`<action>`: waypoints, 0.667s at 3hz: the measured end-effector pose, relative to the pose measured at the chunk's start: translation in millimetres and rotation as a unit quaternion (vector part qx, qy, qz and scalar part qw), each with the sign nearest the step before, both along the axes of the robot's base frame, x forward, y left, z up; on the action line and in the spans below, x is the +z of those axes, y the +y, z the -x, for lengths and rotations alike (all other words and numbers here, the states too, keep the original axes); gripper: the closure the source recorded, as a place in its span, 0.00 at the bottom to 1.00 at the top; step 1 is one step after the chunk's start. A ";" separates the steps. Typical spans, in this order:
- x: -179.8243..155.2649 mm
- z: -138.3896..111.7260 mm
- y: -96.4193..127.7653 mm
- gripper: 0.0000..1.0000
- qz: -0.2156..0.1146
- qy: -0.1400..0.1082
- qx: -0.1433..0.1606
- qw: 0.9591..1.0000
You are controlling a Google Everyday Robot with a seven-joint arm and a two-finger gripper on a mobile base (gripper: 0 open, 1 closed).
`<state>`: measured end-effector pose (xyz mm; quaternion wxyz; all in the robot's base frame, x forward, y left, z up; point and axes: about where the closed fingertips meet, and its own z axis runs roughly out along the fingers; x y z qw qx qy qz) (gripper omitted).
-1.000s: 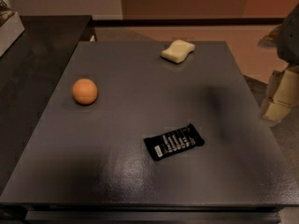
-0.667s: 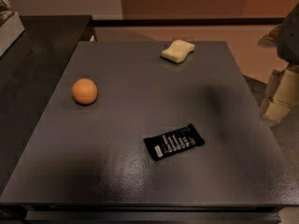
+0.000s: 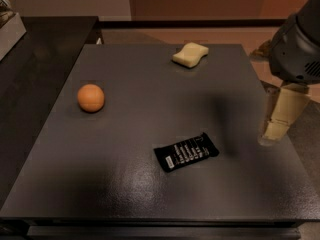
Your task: Move rxbar chocolate near orange
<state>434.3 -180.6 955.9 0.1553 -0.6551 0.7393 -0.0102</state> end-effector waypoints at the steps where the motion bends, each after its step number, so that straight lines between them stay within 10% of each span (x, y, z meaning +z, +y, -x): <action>1: -25.7 2.0 28.9 0.00 -0.005 0.018 0.047 0.999; 2: -54.0 4.8 55.0 0.00 -0.005 0.029 0.098 0.995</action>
Offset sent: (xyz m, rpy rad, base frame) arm -0.0080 0.0843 -0.0941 0.0111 0.0959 0.3251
